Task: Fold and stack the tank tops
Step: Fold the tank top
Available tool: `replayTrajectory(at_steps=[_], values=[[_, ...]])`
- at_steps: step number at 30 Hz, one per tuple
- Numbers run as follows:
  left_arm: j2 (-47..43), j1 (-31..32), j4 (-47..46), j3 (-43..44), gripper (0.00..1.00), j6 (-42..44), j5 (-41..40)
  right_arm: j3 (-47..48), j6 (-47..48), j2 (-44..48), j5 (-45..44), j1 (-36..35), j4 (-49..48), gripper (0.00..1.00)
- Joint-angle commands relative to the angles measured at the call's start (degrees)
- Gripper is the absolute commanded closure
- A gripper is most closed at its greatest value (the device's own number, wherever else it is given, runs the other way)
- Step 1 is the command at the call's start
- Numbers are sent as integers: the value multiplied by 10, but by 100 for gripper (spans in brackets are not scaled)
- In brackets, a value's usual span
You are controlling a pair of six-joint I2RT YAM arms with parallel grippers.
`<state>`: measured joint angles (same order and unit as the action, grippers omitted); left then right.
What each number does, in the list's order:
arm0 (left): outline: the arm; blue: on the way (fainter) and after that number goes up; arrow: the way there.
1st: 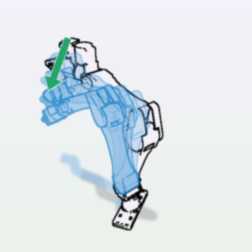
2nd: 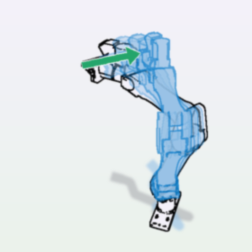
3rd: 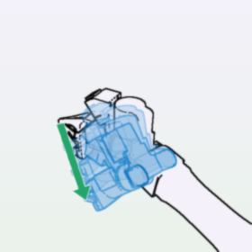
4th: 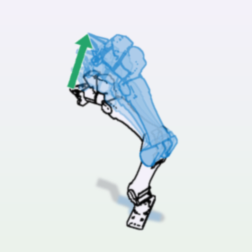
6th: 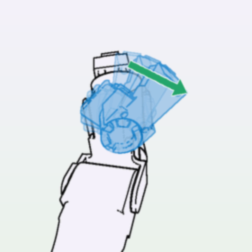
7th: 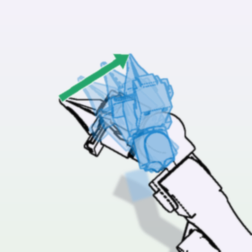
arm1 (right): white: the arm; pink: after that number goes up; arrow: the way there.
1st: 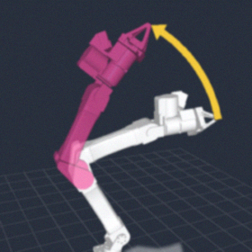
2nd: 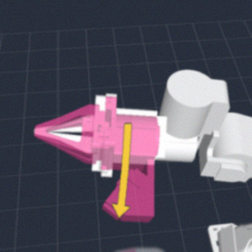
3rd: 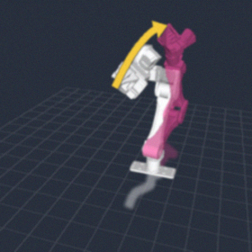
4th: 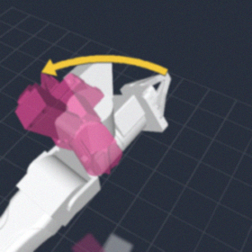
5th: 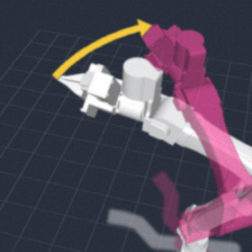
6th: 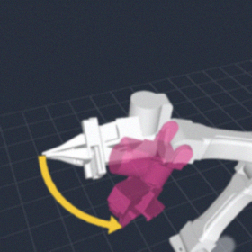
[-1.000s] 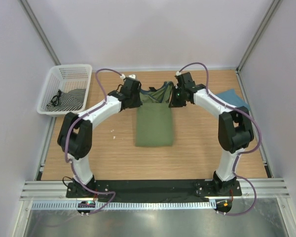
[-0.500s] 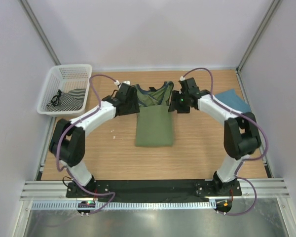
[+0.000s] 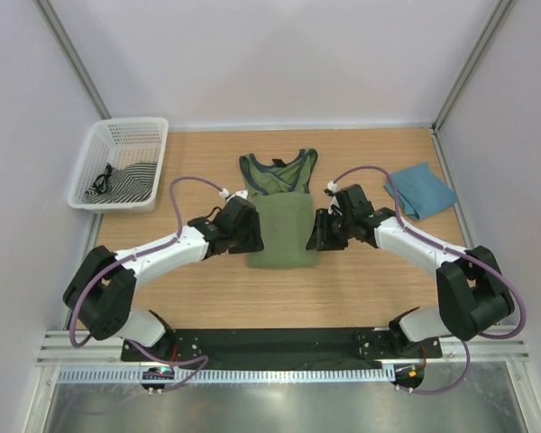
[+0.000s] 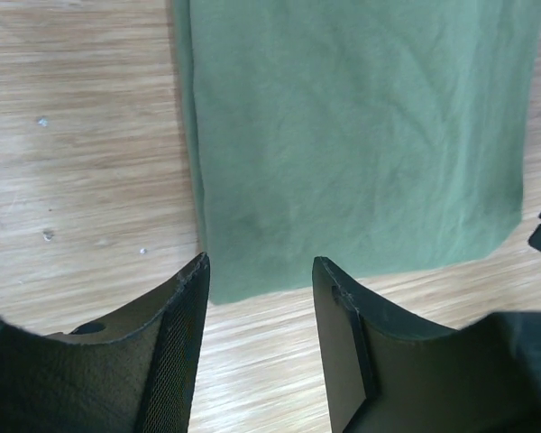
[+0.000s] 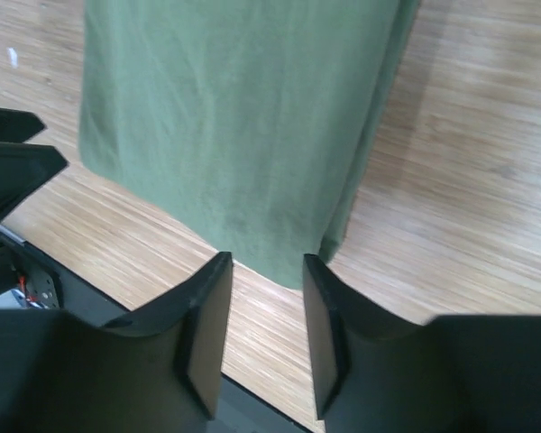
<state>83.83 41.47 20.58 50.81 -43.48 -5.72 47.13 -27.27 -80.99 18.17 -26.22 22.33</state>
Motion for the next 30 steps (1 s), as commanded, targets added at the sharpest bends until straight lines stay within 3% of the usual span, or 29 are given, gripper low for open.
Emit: replayTrajectory(at_steps=[1, 3, 6, 9, 10, 14, 17, 19, 22, 26, 30], values=[[9, -3, -30, -2, 50, -26, 3, -5, -16, 1, 25, -1, -49, 55], [12, -3, -47, -29, 49, -36, 4, -33, -19, -4, 20, -1, -71, 53], [27, -3, -86, -61, 50, -48, 27, -56, -26, -31, 29, -1, -97, 60], [69, -2, -85, -70, 63, -57, 34, -70, -27, -69, 27, -1, -102, 77], [80, -3, -81, -74, 66, -64, 32, -75, -28, -73, 19, -1, -104, 87], [50, 6, -60, -112, 78, -87, -4, -101, -34, -67, 3, -1, -111, 93], [32, 8, -57, -121, 78, -91, -11, -105, -36, -49, -14, -1, -102, 86], [25, 12, -55, -122, 76, -90, -5, -104, -36, -30, -20, -1, -93, 69], [-8, 33, -46, -125, 64, -92, -27, -101, -33, 12, -28, -1, -79, 59], [-49, 48, -40, -133, 53, -97, -34, -107, -27, 63, -4, -4, -71, 53], [-58, 49, -38, -139, 51, -97, -27, -103, -18, 66, 15, -9, -63, 51]])
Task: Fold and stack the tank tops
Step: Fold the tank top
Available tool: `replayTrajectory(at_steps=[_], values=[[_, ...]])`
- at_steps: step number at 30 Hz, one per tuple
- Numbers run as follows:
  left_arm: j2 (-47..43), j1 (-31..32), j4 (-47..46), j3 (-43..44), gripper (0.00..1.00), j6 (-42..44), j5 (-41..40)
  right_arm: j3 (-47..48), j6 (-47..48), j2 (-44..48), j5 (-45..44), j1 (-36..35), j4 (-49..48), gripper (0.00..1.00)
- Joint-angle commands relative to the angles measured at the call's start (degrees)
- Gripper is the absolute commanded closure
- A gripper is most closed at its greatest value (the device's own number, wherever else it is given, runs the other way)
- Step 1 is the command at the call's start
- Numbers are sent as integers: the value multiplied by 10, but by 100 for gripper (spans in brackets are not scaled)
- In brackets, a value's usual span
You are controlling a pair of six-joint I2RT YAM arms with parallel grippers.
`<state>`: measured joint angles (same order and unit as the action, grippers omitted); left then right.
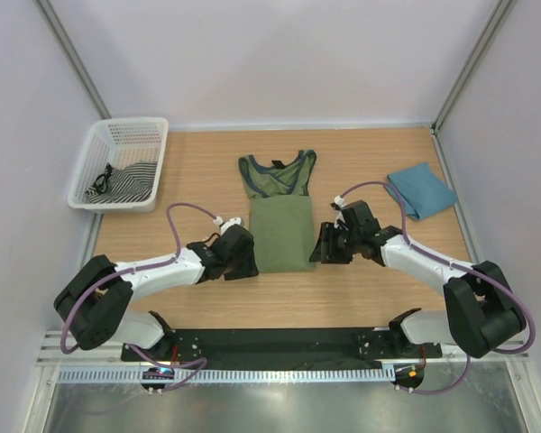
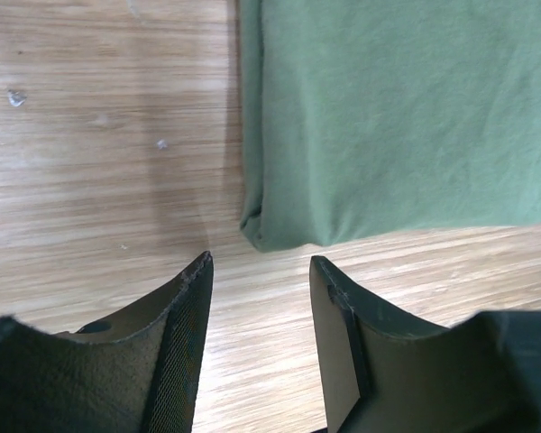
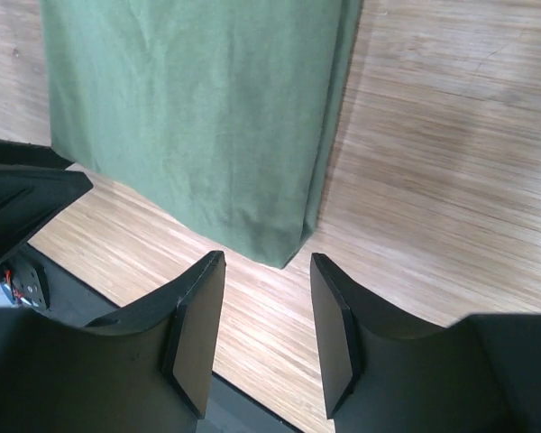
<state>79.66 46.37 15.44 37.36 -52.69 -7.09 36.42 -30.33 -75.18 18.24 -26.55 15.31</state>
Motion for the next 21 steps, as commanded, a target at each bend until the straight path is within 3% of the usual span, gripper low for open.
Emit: replayTrajectory(at_steps=[1, 8, 14, 16, 18, 19, 21], values=[[-15, 1, 11, -5, 51, -6, -13, 4, 13, 5, 16, -8, 5, 51], [27, 1, -15, 10, 53, -4, -13, 7, 7, -59, 18, -14, -33, 52], [66, 0, -26, 32, 64, -3, -7, 11, 0, -84, 29, -23, -40, 62], [67, 0, -29, 32, 70, -4, -9, 8, 0, -77, 30, -24, -38, 74], [67, 1, -29, 30, 88, -3, -9, 6, 3, -69, 27, -25, -30, 91], [63, 1, -26, 27, 96, -2, -5, 6, 4, -62, 27, -25, -26, 95], [46, 1, -22, 22, 100, -5, 0, 3, 5, -52, 29, -25, -12, 99]])
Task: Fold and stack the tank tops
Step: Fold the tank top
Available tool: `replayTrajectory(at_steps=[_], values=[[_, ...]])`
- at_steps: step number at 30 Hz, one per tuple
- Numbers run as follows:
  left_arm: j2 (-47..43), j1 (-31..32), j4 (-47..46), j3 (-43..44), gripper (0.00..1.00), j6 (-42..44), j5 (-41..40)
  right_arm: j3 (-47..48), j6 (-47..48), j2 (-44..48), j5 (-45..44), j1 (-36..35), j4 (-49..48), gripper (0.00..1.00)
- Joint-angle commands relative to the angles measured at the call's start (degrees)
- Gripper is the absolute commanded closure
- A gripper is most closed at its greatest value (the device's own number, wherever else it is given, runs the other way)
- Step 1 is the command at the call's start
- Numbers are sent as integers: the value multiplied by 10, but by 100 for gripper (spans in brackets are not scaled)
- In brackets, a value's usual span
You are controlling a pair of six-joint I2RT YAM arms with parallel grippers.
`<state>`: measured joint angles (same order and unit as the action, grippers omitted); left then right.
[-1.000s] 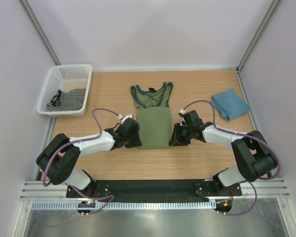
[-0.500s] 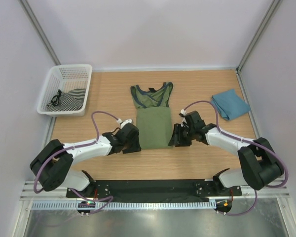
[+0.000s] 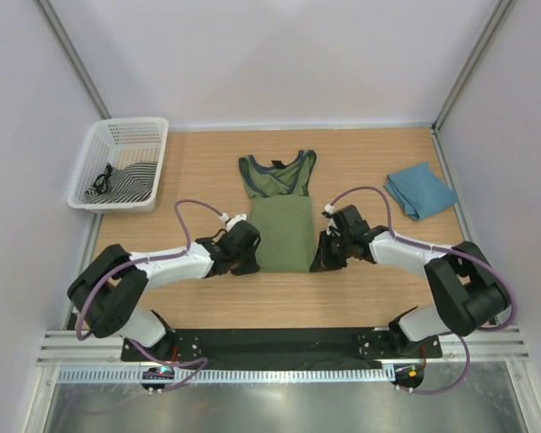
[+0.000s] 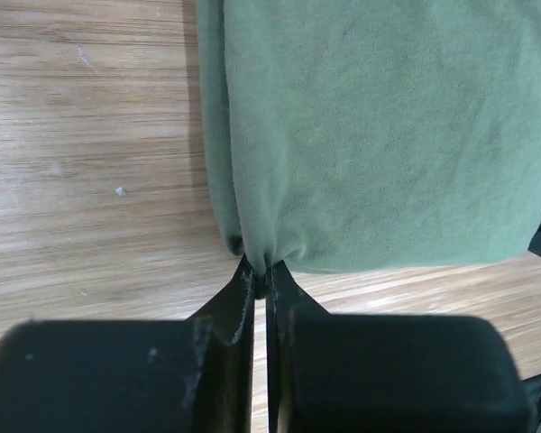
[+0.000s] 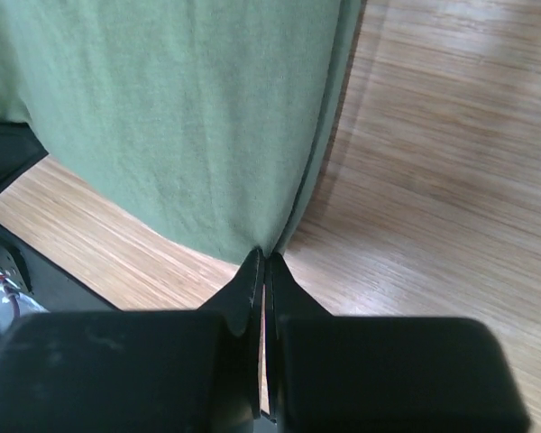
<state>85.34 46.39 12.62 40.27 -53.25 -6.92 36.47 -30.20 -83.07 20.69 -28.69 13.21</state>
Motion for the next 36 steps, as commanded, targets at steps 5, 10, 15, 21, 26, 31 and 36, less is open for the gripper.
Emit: replayTrajectory(at_steps=[5, 10, 15, 21, 26, 31, 36], values=[[-75, 33, 57, -21, 100, -9, -13, -3, 0, 89, -8, -18, 63, 99], [-159, 94, 118, -26, 100, -50, -33, 1, -15, 162, -29, -45, 125, 99], [-229, 117, 199, 3, 100, -72, -44, 42, -23, 250, -51, -52, 212, 99], [-289, 117, 274, 67, 100, -71, -37, 146, -3, 266, -77, -51, 305, 99], [-297, 117, 313, 106, 100, -60, -47, 205, 13, 259, -79, -51, 325, 99], [-278, 115, 354, 192, 100, -41, -91, 298, 37, 210, -100, -51, 340, 99], [-246, 91, 374, 244, 100, -36, -98, 370, 61, 133, -123, -50, 348, 99]])
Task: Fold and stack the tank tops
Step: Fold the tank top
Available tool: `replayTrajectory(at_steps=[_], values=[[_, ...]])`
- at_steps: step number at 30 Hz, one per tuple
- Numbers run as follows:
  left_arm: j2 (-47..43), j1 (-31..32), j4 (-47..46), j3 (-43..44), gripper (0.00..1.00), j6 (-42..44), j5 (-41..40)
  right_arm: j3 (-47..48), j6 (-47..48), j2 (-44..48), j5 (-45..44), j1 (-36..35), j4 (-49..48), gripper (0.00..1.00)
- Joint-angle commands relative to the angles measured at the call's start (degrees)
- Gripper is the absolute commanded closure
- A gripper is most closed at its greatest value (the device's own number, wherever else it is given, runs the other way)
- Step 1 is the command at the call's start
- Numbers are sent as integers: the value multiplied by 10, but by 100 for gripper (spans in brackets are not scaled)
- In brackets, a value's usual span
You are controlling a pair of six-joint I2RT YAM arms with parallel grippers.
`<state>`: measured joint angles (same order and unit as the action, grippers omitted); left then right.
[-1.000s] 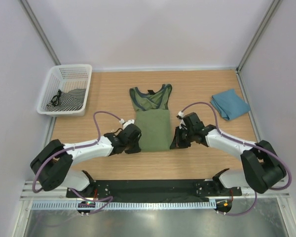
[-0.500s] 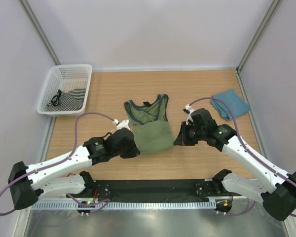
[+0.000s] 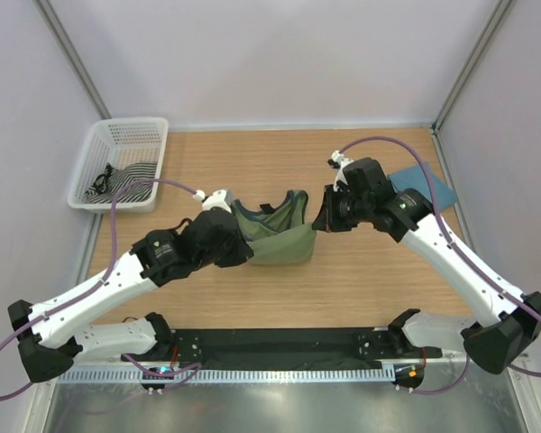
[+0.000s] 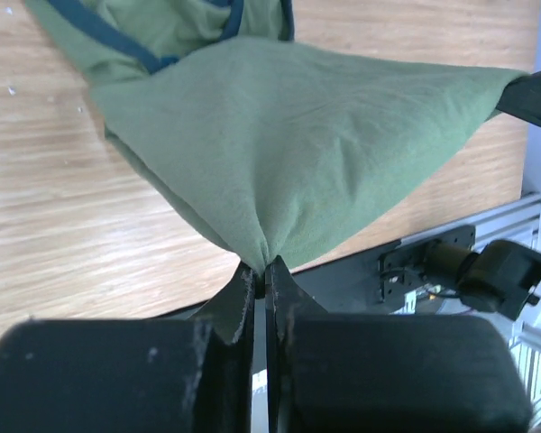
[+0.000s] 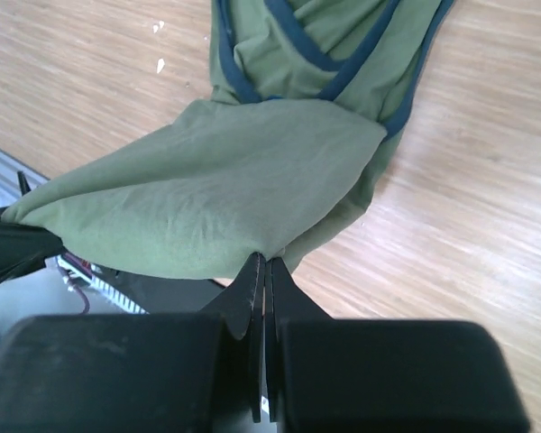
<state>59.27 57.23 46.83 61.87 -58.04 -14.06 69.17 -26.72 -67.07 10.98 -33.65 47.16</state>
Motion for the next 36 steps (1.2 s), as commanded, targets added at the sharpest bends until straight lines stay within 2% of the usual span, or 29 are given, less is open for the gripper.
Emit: replayTrajectory(at_steps=[1, 5, 9, 14, 16, 22, 25, 30, 32, 33, 34, 35, 36], values=[[19, -28, 31, 30, 100, 13, -16, 61, 29, -39, -27, 1, 9, 99], [31, -98, 1, 21, 100, 21, 57, 95, 36, -93, -26, 0, 7, 99], [37, -121, -2, 19, 100, 27, 50, 98, 36, -116, -28, 3, -10, 99], [85, -211, -23, 33, 100, 70, 98, 132, 45, -174, -22, 24, -23, 99], [104, -226, -29, 46, 100, 82, 101, 160, 52, -212, -18, 40, -30, 99], [210, -295, -60, 105, 100, 118, 129, 273, 55, -324, 3, 89, -31, 99], [279, -339, -72, 165, 100, 135, 137, 342, 53, -398, 10, 103, -29, 99], [404, -370, -80, 245, 99, 149, 161, 457, 34, -535, 12, 121, -37, 97], [477, -380, -97, 279, 93, 150, 182, 487, 23, -566, 12, 129, -40, 87], [500, -382, -98, 294, 83, 151, 197, 505, 13, -591, 8, 132, -47, 74], [542, -382, -95, 323, 74, 157, 212, 514, 9, -598, 4, 133, -49, 70], [553, -383, -91, 335, 53, 160, 208, 519, 6, -603, -1, 134, -51, 64], [559, -383, -91, 338, 47, 162, 204, 519, 4, -603, -3, 134, -52, 49]])
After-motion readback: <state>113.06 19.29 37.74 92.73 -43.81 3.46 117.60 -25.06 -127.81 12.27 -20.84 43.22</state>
